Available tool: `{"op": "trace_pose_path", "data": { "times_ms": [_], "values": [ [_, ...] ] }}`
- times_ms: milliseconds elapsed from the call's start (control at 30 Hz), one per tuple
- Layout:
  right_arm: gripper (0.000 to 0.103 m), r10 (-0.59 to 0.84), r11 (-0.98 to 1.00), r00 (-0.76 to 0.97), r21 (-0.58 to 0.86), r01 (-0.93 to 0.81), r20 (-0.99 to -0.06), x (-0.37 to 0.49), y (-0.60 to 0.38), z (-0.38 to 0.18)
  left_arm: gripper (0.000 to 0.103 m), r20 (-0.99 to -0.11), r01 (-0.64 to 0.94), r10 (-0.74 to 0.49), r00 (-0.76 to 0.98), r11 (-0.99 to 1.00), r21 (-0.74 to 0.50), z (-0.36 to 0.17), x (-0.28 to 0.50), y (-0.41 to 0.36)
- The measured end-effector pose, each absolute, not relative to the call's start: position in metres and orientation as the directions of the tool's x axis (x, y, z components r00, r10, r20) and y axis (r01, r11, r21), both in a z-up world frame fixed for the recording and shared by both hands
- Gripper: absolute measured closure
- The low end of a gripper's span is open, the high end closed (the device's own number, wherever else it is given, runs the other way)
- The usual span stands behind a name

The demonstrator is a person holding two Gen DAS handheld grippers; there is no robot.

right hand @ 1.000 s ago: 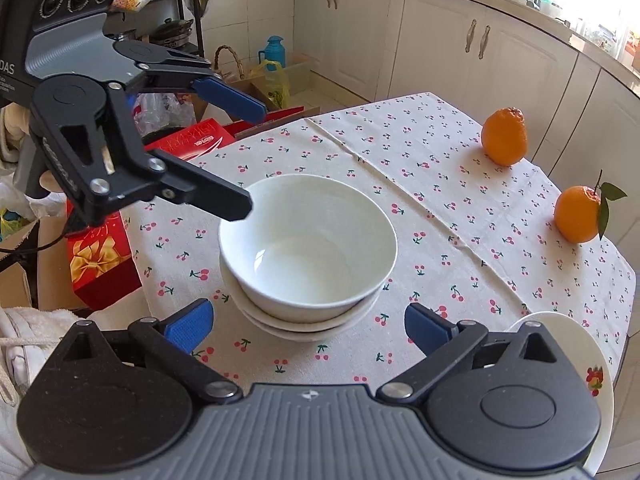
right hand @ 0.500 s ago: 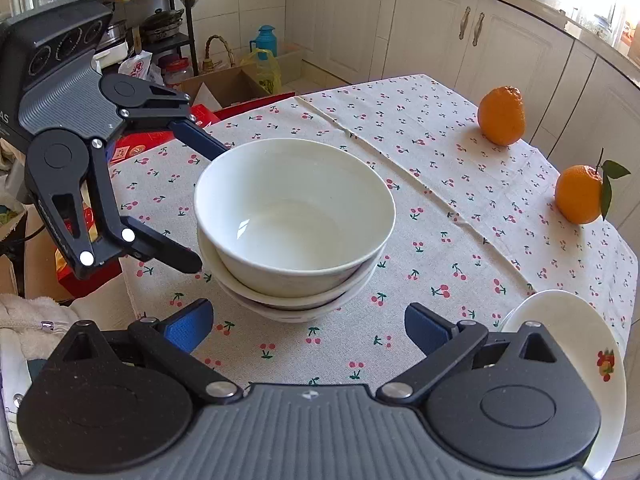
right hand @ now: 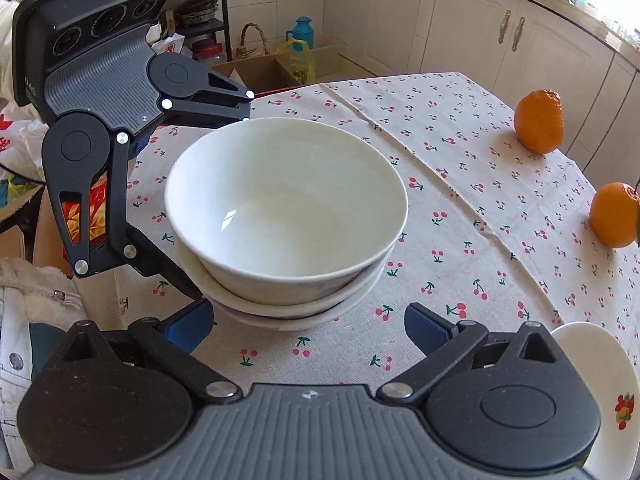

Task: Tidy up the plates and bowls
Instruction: 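Grip the stacked white bowls from opposite rims with both grippers, then lift the bowl stack with both grippers and carry it over the plate stack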

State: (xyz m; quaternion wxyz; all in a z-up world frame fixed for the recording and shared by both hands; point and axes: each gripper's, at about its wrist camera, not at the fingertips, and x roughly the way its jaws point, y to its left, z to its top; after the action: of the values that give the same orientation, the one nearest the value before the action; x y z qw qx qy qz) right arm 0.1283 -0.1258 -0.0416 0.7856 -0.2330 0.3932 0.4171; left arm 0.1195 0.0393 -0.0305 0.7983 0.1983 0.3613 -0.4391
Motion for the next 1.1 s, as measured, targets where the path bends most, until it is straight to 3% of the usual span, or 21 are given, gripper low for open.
{"op": "trace_pose_path", "data": {
  "times_ms": [67, 400, 1100],
  "values": [
    [0.001, 0.466, 0.525, 0.335, -0.049, -0.85, -0.819, 0.129, -0.123, -0.043, 0.015, -0.759, 0.866, -0.559, 0.334, 0.501, 0.013, -0.029, 0.119, 0.037],
    [0.007, 0.476, 0.434, 0.283, -0.058, -0.899, -0.833, 0.138, -0.116, -0.037, 0.019, -0.784, 0.923, -0.568, 0.249, 0.384, 0.015, -0.024, 0.133, 0.035],
    [0.015, 0.496, 0.4, 0.209, 0.009, -0.916, -0.843, 0.144, -0.114, -0.036, 0.018, -0.779, 0.948, -0.601, 0.181, 0.318, -0.025, -0.025, 0.146, 0.035]
  ]
}}
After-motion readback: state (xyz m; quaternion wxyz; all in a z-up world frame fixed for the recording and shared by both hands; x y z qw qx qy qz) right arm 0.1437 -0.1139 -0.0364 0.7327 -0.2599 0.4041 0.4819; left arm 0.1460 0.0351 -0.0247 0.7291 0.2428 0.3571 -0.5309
